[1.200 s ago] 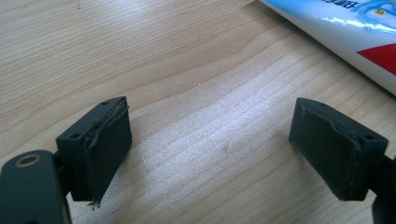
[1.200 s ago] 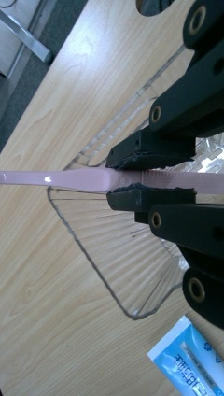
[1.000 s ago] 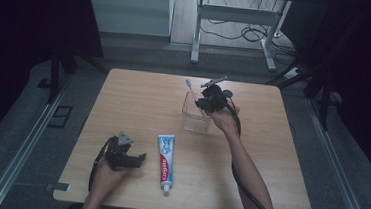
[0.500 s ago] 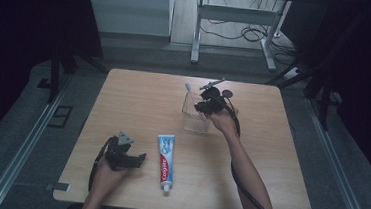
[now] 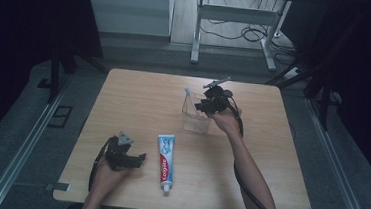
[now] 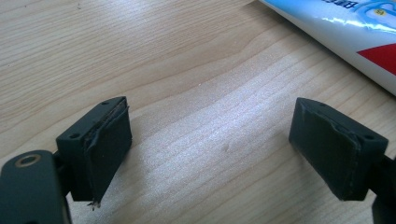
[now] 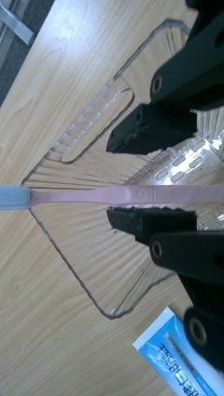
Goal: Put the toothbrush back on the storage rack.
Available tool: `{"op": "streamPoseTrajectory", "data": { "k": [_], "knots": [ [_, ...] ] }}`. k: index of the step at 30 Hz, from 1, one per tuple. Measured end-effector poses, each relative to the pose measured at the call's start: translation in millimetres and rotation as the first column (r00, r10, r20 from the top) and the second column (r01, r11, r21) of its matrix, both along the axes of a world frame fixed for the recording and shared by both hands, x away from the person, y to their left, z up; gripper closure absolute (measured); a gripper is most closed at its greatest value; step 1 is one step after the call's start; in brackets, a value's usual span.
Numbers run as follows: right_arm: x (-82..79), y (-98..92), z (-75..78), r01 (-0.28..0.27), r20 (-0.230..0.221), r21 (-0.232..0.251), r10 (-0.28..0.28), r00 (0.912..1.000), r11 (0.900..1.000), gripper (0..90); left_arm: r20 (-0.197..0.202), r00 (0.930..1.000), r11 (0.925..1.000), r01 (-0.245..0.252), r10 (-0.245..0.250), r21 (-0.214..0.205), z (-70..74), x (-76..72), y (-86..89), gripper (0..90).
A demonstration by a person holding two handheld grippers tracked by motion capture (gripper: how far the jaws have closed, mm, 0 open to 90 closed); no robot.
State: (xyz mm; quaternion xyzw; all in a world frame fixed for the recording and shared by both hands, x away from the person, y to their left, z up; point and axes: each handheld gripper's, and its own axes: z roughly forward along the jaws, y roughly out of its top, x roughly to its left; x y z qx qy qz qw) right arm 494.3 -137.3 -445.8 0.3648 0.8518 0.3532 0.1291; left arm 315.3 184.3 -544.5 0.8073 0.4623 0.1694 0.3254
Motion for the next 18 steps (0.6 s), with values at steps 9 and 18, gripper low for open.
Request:
{"op": "streamPoseTrajectory", "data": {
  "k": [9, 18],
  "knots": [
    [-7.7, -1.7, 7.3, -0.017, 0.02, 0.015, 0.017, 0.9997, 0.9997, 43.1, -0.001, 1.0, 1.0, 0.002, -0.002, 0.003, 0.2, 0.0, 0.2, 13.0],
    [-17.6, -0.5, 19.4, -0.041, 0.023, 0.035, 0.04, 0.9989, 0.9986, 28.8, -0.001, 1.0, 1.0, 0.002, -0.002, 0.002, 0.1, 0.0, 0.2, 13.0]
  ]
}}
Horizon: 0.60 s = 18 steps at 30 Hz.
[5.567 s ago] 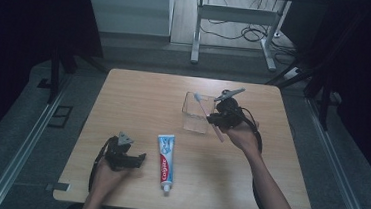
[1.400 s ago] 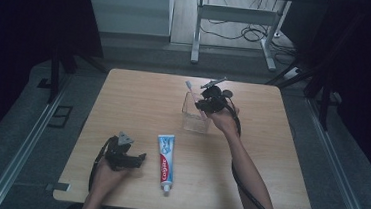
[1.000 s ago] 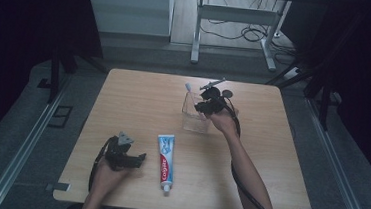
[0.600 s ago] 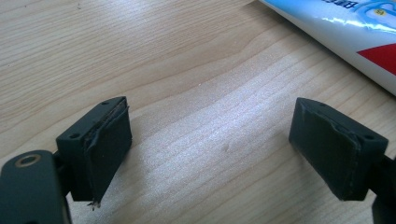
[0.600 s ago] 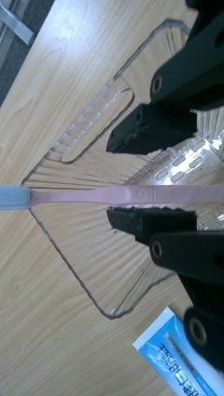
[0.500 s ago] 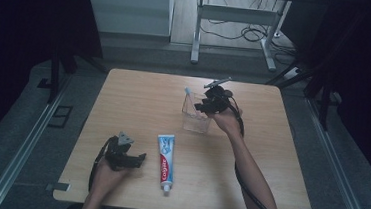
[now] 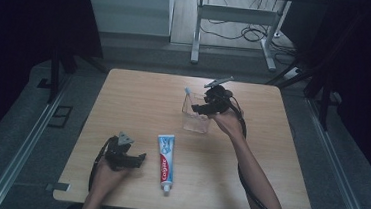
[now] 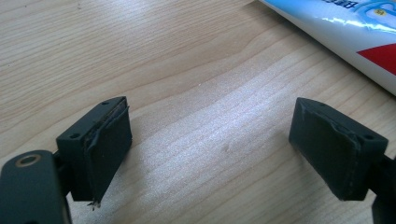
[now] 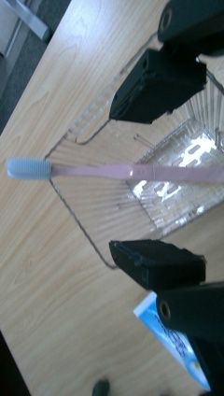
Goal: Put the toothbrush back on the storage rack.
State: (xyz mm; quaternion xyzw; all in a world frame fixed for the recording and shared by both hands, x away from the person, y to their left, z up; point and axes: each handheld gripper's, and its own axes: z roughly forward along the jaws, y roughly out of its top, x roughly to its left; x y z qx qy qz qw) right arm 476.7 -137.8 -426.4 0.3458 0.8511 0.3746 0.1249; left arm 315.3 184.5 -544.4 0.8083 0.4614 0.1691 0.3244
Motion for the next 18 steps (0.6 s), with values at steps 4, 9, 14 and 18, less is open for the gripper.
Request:
{"op": "streamPoseTrajectory", "data": {
  "k": [4, 9, 14, 18],
  "knots": [
    [-5.7, 0.0, 2.5, -0.021, 0.001, 0.005, 0.021, 0.9998, 0.9998, 23.4, 0.001, 1.0, 1.0, 0.0, 0.0, 0.001, 0.0, -0.1, -0.1, 13.0],
    [-12.5, -0.3, 4.5, -0.022, 0.039, -0.019, 0.023, 0.999, 0.9996, 14.0, 0.001, 1.0, 1.0, 0.0, 0.0, 0.001, 0.0, -0.1, -0.1, 13.0],
    [-19.1, -2.9, 7.5, -0.035, 0.046, -0.015, 0.036, 0.9983, 0.9993, 12.9, 0.001, 1.0, 1.0, -0.001, 0.001, 0.001, 0.0, -0.1, -0.1, 13.0],
    [-25.3, -4.4, 9.0, -0.042, 0.043, -0.018, 0.042, 0.9982, 0.999, 9.2, 0.001, 1.0, 1.0, -0.001, 0.001, 0.001, 0.0, -0.1, -0.1, 13.0]
  ]
}}
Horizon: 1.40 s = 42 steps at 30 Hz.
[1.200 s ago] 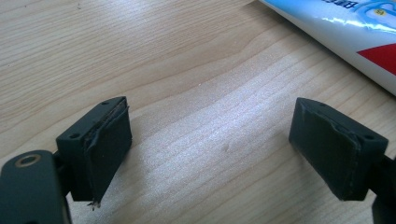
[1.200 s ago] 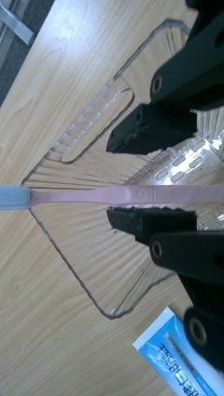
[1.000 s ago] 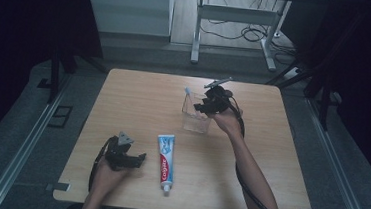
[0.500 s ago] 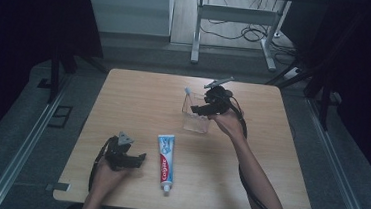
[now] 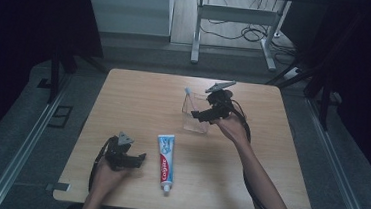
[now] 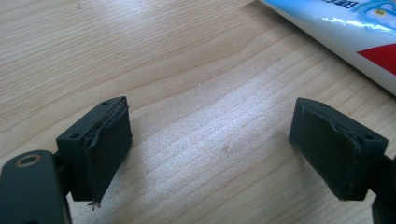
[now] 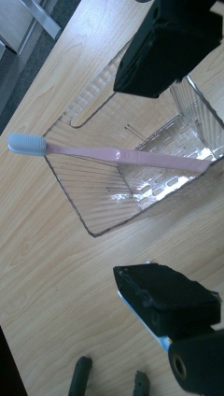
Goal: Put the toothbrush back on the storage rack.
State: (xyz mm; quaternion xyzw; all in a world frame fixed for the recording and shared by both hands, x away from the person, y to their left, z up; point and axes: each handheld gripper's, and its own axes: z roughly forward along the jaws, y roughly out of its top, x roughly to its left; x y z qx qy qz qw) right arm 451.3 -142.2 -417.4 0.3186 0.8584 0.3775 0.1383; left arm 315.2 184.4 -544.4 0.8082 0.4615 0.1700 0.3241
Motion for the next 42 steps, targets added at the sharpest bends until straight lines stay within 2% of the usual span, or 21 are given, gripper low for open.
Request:
{"op": "streamPoseTrajectory", "data": {
  "k": [11, 31, 42],
  "knots": [
    [-14.2, -9.1, -4.0, -0.009, -0.005, -0.003, 0.009, 0.9999, 1.0, 2.2, 0.0, 1.0, 1.0, 0.0, 0.0, 0.0, 0.0, 0.0, 0.0, 13.0],
    [-42.1, -34.9, -13.3, -0.008, 0.014, -0.004, 0.008, 0.9999, 1.0, 1.4, 0.001, 1.0, 1.0, 0.001, -0.001, 0.002, 0.0, 0.2, 0.1, 12.9],
    [-57.8, -53.3, -21.2, 0.003, 0.008, -0.012, -0.003, 1.0, 0.9999, 2.1, 0.004, 1.0, 1.0, -0.005, 0.005, -0.004, -0.4, 0.2, -0.6, 12.8]
  ]
}}
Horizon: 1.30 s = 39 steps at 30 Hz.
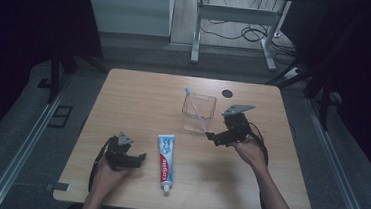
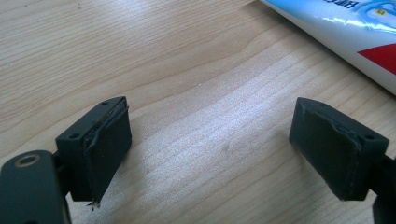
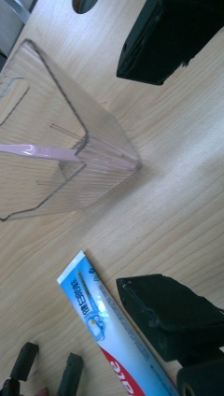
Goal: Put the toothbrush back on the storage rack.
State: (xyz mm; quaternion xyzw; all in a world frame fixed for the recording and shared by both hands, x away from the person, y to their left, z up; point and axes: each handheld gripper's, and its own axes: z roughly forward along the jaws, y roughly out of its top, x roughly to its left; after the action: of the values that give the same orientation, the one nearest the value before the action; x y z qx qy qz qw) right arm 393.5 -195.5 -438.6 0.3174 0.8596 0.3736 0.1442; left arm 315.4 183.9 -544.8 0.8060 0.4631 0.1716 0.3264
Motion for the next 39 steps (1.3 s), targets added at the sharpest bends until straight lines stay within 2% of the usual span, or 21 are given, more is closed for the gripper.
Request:
{"op": "streamPoseTrajectory", "data": {
  "k": [12, 18, 25, 33, 39],
  "knots": [
    [-17.3, -20.0, -13.3, 0.024, -0.005, 0.004, -0.024, 0.9997, 0.9997, 0.0, -0.001, 1.0, 1.0, -0.004, 0.004, -0.002, 0.0, -0.2, -0.4, 12.9],
    [-26.8, -28.0, -21.1, 0.042, -0.018, 0.025, -0.041, 0.999, 0.9988, 0.0, -0.001, 1.0, 1.0, -0.005, 0.005, -0.003, 0.0, -0.1, -0.4, 12.9],
    [-37.2, -35.1, -29.3, 0.052, -0.014, 0.019, -0.051, 0.9986, 0.9985, 0.0, -0.002, 1.0, 1.0, -0.006, 0.006, -0.003, 0.0, -0.2, -0.4, 12.8],
    [-49.7, -42.3, -35.1, 0.059, -0.004, -0.011, -0.059, 0.9982, 0.9982, 0.0, -0.002, 1.0, 1.0, -0.005, 0.005, -0.004, -0.1, -0.2, -0.5, 12.8],
    [-57.4, -50.7, -43.7, 0.077, -0.011, -0.004, -0.077, 0.997, 0.997, 0.0, -0.002, 1.0, 1.0, -0.006, 0.006, -0.004, -0.2, -0.2, -0.5, 12.8]
  ]
}}
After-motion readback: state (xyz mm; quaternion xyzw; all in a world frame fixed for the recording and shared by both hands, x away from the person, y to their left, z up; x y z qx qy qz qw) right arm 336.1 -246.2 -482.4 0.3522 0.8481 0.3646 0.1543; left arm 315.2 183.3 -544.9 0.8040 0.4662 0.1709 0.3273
